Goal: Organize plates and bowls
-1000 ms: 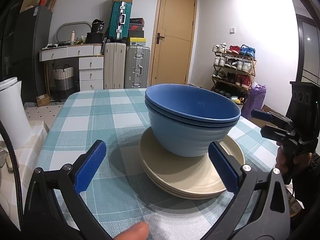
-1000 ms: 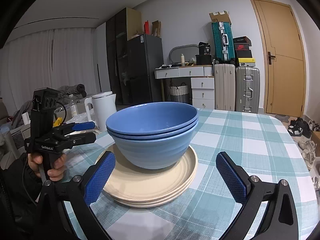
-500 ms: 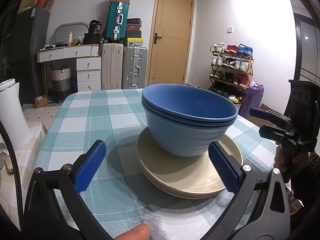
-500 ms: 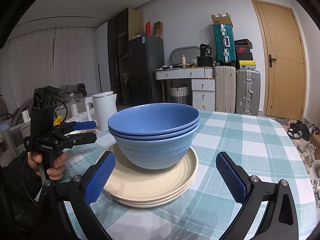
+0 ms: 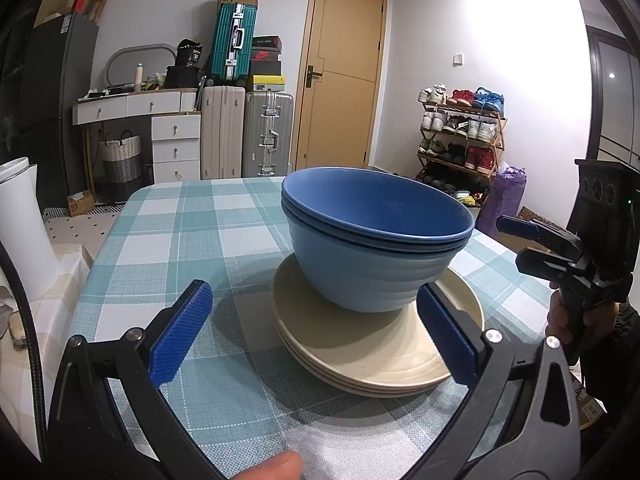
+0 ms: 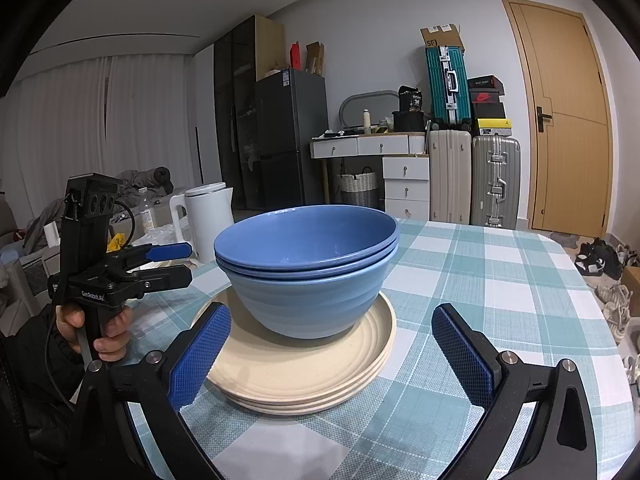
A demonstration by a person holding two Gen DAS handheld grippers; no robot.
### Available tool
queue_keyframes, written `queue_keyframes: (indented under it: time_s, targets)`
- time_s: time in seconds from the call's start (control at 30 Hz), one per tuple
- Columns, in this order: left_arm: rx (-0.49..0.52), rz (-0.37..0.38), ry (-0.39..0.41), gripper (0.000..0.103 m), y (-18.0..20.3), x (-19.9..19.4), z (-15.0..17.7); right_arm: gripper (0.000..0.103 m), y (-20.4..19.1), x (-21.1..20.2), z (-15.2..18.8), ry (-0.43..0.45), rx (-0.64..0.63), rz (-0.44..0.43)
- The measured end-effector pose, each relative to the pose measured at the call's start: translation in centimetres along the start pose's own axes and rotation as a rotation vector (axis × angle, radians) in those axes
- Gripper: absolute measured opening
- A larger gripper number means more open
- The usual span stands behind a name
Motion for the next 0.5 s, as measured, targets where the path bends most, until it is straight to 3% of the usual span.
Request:
queue_keyframes:
  time_s: [0.5]
  targets:
    - [-0.001, 0.001, 0.0, 0.102, -0.01, -0.03, -0.01, 0.102, 0.05, 0.0, 0.03, 0.0, 0.004, 0.0]
Point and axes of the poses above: each gripper's, at about its wrist camera, not at the fingertips, and x roughly the way its jaws point, y to its right, z to its underside, the point moved 4 cm from there along x, roughly the way its jaws point, and after that the axes turned 10 degrees about z, right-handed, at the moved point
